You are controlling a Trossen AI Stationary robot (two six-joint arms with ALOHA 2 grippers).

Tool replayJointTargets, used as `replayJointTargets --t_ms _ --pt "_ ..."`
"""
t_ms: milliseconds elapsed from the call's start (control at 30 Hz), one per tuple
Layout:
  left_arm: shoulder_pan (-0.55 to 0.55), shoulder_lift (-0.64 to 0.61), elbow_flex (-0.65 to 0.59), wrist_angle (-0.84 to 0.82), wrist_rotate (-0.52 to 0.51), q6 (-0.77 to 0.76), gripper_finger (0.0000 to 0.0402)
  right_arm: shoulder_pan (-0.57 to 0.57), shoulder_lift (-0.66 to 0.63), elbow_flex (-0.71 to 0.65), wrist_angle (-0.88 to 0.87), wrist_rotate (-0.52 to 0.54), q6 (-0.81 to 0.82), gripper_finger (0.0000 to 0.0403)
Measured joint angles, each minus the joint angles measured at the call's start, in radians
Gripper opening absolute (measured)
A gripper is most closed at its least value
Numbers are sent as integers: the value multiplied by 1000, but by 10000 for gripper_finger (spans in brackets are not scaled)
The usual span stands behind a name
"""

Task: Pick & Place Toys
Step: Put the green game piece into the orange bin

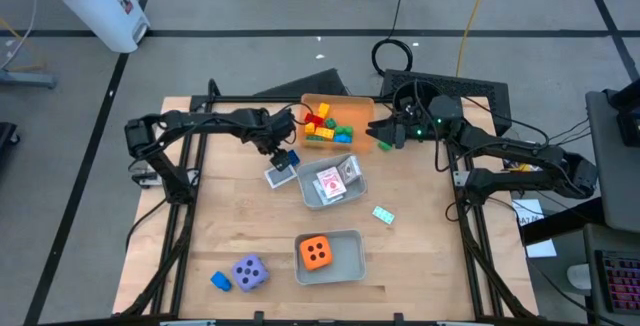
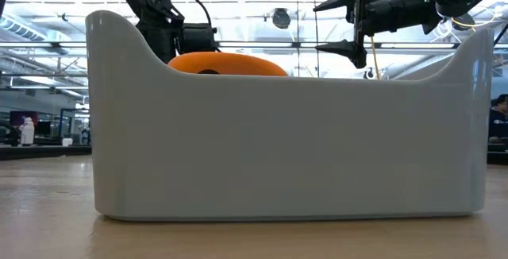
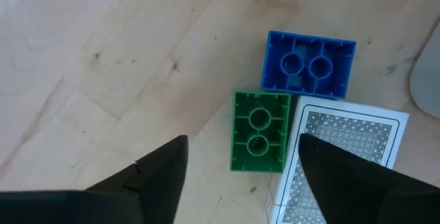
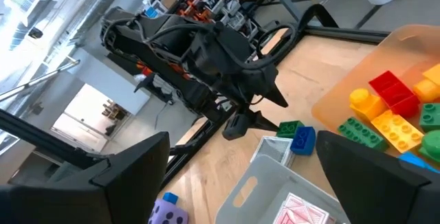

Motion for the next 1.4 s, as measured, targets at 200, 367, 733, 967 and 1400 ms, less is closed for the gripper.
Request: replayJointTargets --t_ms 200,367,733,967,1400 --pt "0 0 0 20 -2 24 324 0 0 0 0 0 -15 361" --pt "0 10 0 36 -20 25 328 0 0 0 0 0 -15 361" --pt "0 95 5 41 -25 16 328 0 0 0 0 0 -9 361" --pt "13 102 -1 33 -89 10 325 0 0 0 -1 0 -8 361" --pt "56 102 -1 35 -31 19 243 0 0 0 -1 0 -14 361"
